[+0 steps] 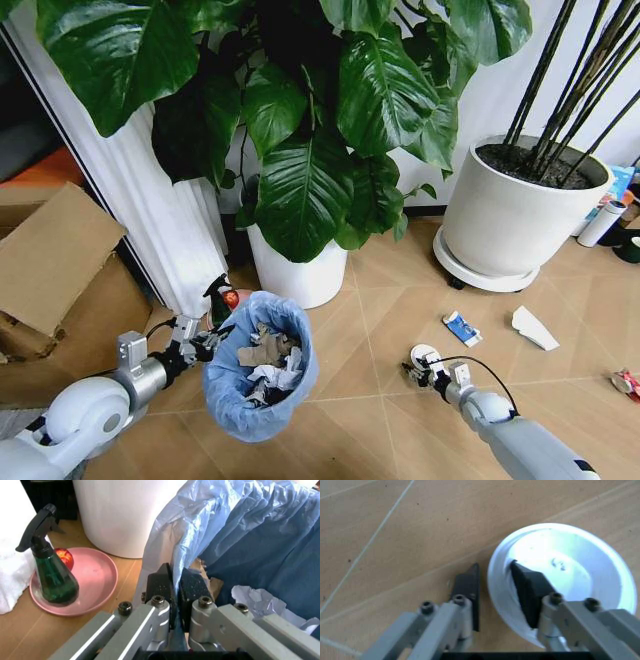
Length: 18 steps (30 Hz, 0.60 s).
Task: Pick up the trash bin and place the garbage on the floor into it.
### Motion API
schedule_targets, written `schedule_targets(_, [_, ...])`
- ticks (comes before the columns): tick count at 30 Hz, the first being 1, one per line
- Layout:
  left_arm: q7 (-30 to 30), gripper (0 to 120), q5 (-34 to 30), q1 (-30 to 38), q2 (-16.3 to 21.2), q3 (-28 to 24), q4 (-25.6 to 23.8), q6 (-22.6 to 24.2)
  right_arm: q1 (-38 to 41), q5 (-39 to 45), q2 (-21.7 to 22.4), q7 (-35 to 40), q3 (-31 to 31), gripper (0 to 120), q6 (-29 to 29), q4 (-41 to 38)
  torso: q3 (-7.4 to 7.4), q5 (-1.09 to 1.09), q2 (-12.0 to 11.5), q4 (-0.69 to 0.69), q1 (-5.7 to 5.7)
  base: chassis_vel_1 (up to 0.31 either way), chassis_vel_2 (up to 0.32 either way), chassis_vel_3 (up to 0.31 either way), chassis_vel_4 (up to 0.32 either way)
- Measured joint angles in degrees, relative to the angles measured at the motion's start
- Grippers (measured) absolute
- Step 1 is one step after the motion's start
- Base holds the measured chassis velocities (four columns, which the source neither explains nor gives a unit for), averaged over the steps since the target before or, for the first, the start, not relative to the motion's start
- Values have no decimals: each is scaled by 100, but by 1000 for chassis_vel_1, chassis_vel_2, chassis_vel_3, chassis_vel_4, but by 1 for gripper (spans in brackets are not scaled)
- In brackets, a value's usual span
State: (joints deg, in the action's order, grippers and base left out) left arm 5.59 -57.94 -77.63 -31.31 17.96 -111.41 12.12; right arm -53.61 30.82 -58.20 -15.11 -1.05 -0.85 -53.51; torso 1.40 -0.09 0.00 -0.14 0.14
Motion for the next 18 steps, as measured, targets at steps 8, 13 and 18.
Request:
schedule_targets(8, [0,0,-15,72,7,-53,21,-1,-232,27,321,-17,194,0,6,-431,1,-1,0,-1,0,0,0,0,0])
schedule_targets(13, [-1,0,-22,81,35,-65,25,-1,-322,42,425,-63,309,0,3,-579,0,-1,0,-1,0,0,0,0,0])
schedule_targets(18, [-2,0,-37,80,51,-65,24,-1,-358,41,475,-118,374,0,-68,-688,1,-1,0,-1,0,0,0,0,0])
